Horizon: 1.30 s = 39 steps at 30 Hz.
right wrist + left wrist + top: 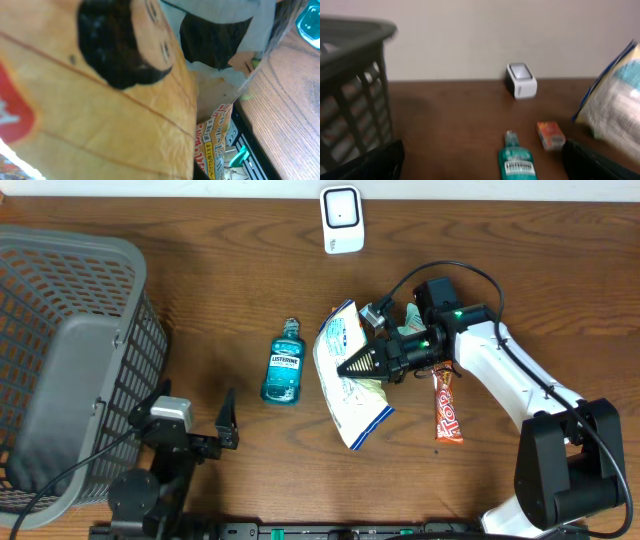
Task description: Scan the item barcode
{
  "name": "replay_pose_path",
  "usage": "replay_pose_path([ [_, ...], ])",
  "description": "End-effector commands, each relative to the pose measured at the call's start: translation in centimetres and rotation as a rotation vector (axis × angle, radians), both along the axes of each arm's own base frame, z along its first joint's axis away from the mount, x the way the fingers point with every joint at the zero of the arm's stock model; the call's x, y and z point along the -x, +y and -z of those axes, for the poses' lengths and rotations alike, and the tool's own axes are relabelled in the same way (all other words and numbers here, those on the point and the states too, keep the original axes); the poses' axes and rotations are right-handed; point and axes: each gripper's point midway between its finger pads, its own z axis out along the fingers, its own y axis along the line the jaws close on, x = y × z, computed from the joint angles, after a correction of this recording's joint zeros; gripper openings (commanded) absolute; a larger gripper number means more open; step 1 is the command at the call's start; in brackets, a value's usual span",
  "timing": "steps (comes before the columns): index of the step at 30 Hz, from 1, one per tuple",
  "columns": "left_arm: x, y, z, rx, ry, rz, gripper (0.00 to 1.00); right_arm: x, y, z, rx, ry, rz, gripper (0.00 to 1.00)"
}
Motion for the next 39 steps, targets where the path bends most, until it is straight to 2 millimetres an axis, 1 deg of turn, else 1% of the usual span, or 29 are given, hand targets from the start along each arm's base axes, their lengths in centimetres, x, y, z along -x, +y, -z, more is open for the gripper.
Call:
replay_pose_path([
  [1,-0.1,-0.7,1.0,0.01,0.022,0.036,1.0,0.3,0.0,-1.3,-0.059,0.023,-0.011,0.01],
  [5,-0.2,-0.7,1.6,0.009,0.034,0.035,0.99,0.3,0.0,-1.3,-0.058,0.026,-0.011,0.01],
  [11,-0.3,-0.7,0.7,0.012,-0.002,0.036,1.0,0.4,0.0,-1.2,-0.057,0.03,-0.011,0.01],
  [16,-0.3,-0.7,0.8,0.012,-0.001,0.036,1.0,0.6,0.0,-1.2,-0.049,0.058,-0.011,0.01],
  [21,-0.2,-0.7,1.7,0.009,0.038,0.036,1.0,1.1,-0.2,-1.2,-0.03,0.123,-0.009,0.01],
  [22,-0.1,-0.7,2.2,0.008,0.059,0.036,1.0,1.1,-0.2,-1.2,-0.03,0.124,-0.009,0.01],
  [27,0.1,-0.7,3.3,0.005,0.105,0.036,1.0,1.1,-0.2,-1.2,-0.031,0.114,-0.009,0.01],
  [29,0.2,-0.6,3.8,0.003,0.124,0.035,1.0,0.8,-0.1,-0.6,-0.017,0.036,-0.008,0.01],
  [31,0.3,-0.6,4.0,0.003,0.136,0.035,1.0,0.2,-0.2,1.5,0.087,-0.064,0.003,0.01],
  [33,0.3,-0.6,4.1,0.002,0.138,0.035,1.0,-0.7,-0.9,4.3,0.264,-0.124,0.025,0.01],
  [35,0.3,-0.6,4.2,0.002,0.144,0.035,1.0,-1.2,-1.5,5.7,0.371,-0.167,0.04,0.01],
  [37,0.4,-0.6,4.7,0.001,0.163,0.035,1.0,-1.5,-1.8,5.6,0.402,-0.225,0.045,0.01],
  [39,0.6,-0.6,5.3,0.0,0.191,0.035,1.0,-1.7,-1.7,4.5,0.379,-0.314,0.039,0.01],
])
